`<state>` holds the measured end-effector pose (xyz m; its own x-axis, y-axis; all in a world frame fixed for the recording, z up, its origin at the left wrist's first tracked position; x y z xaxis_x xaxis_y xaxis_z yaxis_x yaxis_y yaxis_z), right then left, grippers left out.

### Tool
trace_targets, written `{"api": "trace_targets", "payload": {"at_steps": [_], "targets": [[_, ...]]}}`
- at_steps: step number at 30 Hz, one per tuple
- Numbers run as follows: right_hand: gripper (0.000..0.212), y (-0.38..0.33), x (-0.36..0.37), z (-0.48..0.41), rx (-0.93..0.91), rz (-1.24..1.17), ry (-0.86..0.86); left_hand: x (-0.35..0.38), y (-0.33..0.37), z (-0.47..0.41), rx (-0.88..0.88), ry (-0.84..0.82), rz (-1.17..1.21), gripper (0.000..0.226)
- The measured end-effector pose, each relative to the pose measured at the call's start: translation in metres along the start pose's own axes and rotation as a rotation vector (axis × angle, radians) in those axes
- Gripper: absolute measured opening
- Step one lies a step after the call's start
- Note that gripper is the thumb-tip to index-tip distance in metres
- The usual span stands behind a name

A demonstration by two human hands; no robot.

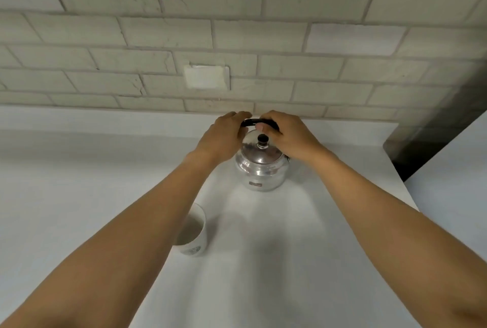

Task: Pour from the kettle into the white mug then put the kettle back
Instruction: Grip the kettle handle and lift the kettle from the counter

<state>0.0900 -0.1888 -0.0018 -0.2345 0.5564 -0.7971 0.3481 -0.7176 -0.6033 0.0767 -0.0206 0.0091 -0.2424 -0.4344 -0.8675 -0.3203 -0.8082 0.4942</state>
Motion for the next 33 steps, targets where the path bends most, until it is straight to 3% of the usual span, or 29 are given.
{"api": "trace_targets", "payload": {"at_steps": [2, 5, 12, 23, 33], "targets": [[0.028, -0.016, -0.004, 0.017, 0.003, 0.008, 0.052, -0.009, 0.013, 0.031, 0.005, 0.107, -0.041, 0.054], [0.035, -0.041, -0.009, 0.043, 0.016, 0.003, 0.130, -0.009, 0.034, 0.088, 0.103, 0.252, -0.138, 0.048], [0.036, -0.092, -0.010, 0.110, 0.014, -0.050, 0.265, 0.037, 0.043, 0.172, 0.139, 0.159, -0.129, 0.056], [0.033, -0.137, -0.001, 0.166, 0.004, 0.029, 0.188, 0.076, 0.051, 0.215, 0.128, 0.015, 0.048, 0.072], [0.039, -0.168, 0.000, 0.150, -0.039, 0.214, 0.014, 0.089, 0.050, 0.218, 0.105, 0.037, 0.238, 0.069]]}}
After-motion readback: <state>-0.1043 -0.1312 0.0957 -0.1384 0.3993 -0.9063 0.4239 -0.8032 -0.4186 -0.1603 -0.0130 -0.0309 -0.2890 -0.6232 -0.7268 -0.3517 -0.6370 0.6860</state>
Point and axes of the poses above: each hand's wrist, its own z-axis away from the middle knuckle, its own x-axis out of the palm, y = z × x, the point moved 5 cm from there along -z, towards the middle knuckle, and after that the axes turned 15 degrees about -y, right-handed, at the moved point
